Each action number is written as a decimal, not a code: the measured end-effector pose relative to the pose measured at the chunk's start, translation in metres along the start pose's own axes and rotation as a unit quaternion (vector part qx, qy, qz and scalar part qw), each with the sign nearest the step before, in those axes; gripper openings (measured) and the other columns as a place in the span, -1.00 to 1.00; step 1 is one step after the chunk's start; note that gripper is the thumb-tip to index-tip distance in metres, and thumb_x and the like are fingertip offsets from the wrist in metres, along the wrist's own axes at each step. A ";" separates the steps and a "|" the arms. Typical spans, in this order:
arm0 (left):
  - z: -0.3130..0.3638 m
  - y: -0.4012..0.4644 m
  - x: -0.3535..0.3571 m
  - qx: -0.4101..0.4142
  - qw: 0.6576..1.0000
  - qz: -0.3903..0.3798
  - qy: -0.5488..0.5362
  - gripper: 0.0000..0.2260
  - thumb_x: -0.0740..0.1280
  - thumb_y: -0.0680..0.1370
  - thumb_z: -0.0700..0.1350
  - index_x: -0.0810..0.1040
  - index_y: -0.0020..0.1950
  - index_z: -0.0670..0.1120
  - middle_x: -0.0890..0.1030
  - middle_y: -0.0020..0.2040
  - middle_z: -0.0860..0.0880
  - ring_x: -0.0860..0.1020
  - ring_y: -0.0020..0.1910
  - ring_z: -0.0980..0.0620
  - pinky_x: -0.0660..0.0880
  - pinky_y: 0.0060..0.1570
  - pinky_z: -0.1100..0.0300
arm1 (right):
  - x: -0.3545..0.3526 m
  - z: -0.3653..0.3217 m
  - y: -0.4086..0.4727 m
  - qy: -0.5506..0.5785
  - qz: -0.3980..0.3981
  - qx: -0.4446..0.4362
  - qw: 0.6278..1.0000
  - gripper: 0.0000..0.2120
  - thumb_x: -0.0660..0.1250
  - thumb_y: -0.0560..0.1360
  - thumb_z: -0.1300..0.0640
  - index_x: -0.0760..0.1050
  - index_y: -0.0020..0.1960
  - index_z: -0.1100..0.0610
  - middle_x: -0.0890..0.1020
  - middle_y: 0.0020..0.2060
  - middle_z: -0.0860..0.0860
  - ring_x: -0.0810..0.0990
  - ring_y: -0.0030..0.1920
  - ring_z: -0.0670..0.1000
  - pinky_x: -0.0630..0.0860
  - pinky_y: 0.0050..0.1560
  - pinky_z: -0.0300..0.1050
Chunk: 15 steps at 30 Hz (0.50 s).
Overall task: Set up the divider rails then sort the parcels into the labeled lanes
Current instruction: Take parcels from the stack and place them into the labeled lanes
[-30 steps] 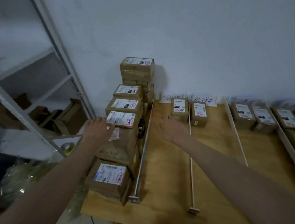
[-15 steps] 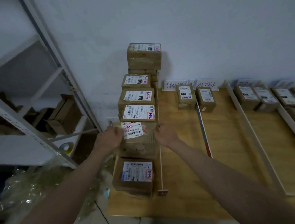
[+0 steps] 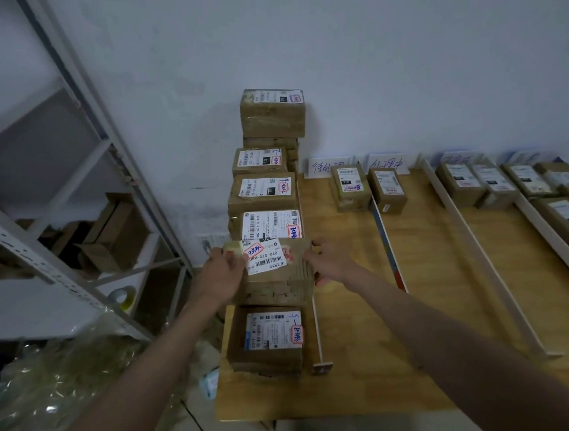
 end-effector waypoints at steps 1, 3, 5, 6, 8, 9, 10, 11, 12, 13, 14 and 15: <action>0.000 0.000 -0.001 0.001 1.000 -0.002 -0.001 -0.52 0.16 0.60 0.26 0.33 0.34 -0.06 0.59 0.04 0.00 0.60 -0.09 0.01 0.63 -0.09 -0.02 | -0.001 0.000 -0.002 0.005 -0.005 0.002 1.000 -0.56 0.22 0.64 0.03 0.28 0.48 0.13 0.61 0.15 0.14 0.63 -0.05 0.08 0.57 -0.37 -0.21; 0.001 -0.001 -0.001 0.004 1.000 -0.009 -0.002 -0.54 0.17 0.60 0.25 0.32 0.33 -0.05 0.59 0.04 0.01 0.60 -0.09 0.02 0.63 -0.09 -0.01 | -0.002 0.000 -0.005 0.000 -0.014 -0.001 1.000 -0.55 0.23 0.64 0.03 0.28 0.48 0.13 0.59 0.21 0.16 0.63 -0.04 0.09 0.58 -0.36 -0.21; 0.001 -0.002 -0.001 0.006 1.000 -0.016 0.001 -0.55 0.18 0.60 0.25 0.31 0.33 -0.04 0.59 0.05 0.02 0.60 -0.09 0.03 0.63 -0.09 0.00 | -0.003 -0.001 -0.008 -0.021 -0.014 -0.006 1.000 -0.56 0.25 0.63 0.00 0.32 0.45 0.11 0.57 0.24 0.15 0.65 0.00 0.14 0.62 -0.32 -0.18; 0.001 -0.002 -0.001 0.006 1.000 -0.021 0.002 -0.55 0.19 0.60 0.24 0.31 0.33 -0.03 0.58 0.04 0.02 0.60 -0.09 0.05 0.63 -0.10 0.02 | -0.003 0.000 -0.009 -0.028 -0.016 -0.006 0.999 -0.57 0.27 0.62 -0.01 0.34 0.44 0.09 0.57 0.24 0.14 0.66 0.01 0.16 0.64 -0.29 -0.17; 0.000 -0.001 0.000 0.001 0.999 -0.034 0.006 -0.58 0.21 0.60 0.23 0.30 0.31 -0.03 0.58 0.01 0.04 0.60 -0.13 0.08 0.64 -0.13 0.04 | -0.001 0.003 -0.010 -0.035 -0.019 0.003 0.999 -0.58 0.30 0.59 -0.04 0.37 0.40 0.06 0.59 0.23 0.13 0.68 0.01 0.17 0.67 -0.21 -0.12; -0.001 -0.001 0.001 -0.002 0.999 -0.042 0.007 -0.59 0.21 0.61 0.22 0.30 0.30 -0.02 0.58 0.00 0.04 0.61 -0.14 0.08 0.64 -0.12 0.04 | 0.001 0.004 -0.010 -0.038 -0.018 0.009 0.999 -0.59 0.30 0.58 -0.04 0.38 0.38 0.05 0.59 0.22 0.13 0.69 0.01 0.16 0.68 -0.17 -0.08; -0.001 0.000 0.002 -0.003 0.999 -0.051 0.007 -0.61 0.22 0.61 0.21 0.29 0.28 -0.03 0.59 -0.01 0.04 0.61 -0.14 0.08 0.64 -0.10 0.03 | 0.002 0.004 -0.009 -0.042 -0.017 0.012 0.999 -0.62 0.30 0.58 -0.04 0.39 0.36 0.03 0.60 0.22 0.13 0.69 0.01 0.16 0.69 -0.12 -0.04; -0.001 0.001 0.003 -0.003 0.998 -0.058 0.005 -0.61 0.22 0.61 0.20 0.29 0.27 -0.03 0.59 0.00 0.03 0.61 -0.14 0.08 0.64 -0.09 0.03 | 0.003 0.004 -0.009 -0.047 -0.015 0.013 0.999 -0.67 0.29 0.59 -0.04 0.40 0.31 0.01 0.60 0.22 0.13 0.69 0.00 0.16 0.69 -0.10 -0.01; 0.000 0.001 0.004 -0.003 0.998 -0.062 0.001 -0.61 0.22 0.61 0.20 0.29 0.27 -0.03 0.59 0.01 0.02 0.61 -0.13 0.08 0.64 -0.09 0.04 | 0.005 0.003 -0.008 -0.050 -0.013 0.012 0.999 -0.73 0.27 0.60 -0.04 0.40 0.26 -0.01 0.61 0.22 0.13 0.70 0.00 0.16 0.69 -0.08 0.02; -0.001 0.003 0.005 -0.004 0.998 -0.065 -0.005 -0.61 0.23 0.61 0.19 0.29 0.28 -0.05 0.59 0.02 0.01 0.60 -0.14 0.09 0.62 -0.11 0.07 | 0.006 0.002 -0.008 -0.053 -0.014 0.014 0.998 -0.77 0.25 0.61 -0.05 0.39 0.23 -0.01 0.61 0.21 0.14 0.70 -0.01 0.17 0.68 -0.06 0.04; -0.001 0.004 0.005 -0.007 0.998 -0.065 -0.013 -0.59 0.23 0.61 0.18 0.30 0.30 -0.07 0.59 0.02 0.01 0.59 -0.15 0.10 0.60 -0.15 0.11 | 0.007 0.001 -0.008 -0.059 -0.016 0.018 0.998 -0.75 0.23 0.62 -0.05 0.38 0.25 0.01 0.61 0.22 0.15 0.70 -0.02 0.18 0.68 -0.04 0.06; -0.001 0.005 0.005 -0.010 0.998 -0.066 -0.020 -0.57 0.24 0.61 0.18 0.30 0.32 -0.08 0.59 0.02 0.01 0.58 -0.15 0.10 0.58 -0.16 0.13 | 0.007 0.000 -0.008 -0.066 -0.018 0.022 0.997 -0.70 0.21 0.63 -0.06 0.38 0.30 0.03 0.60 0.22 0.16 0.70 -0.01 0.18 0.67 -0.02 0.07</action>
Point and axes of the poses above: each hand's wrist, its own y-axis towards the middle knuckle, its own x-axis out of the palm, z = x × y, the point moved 7 cm from there along y, towards the middle knuckle
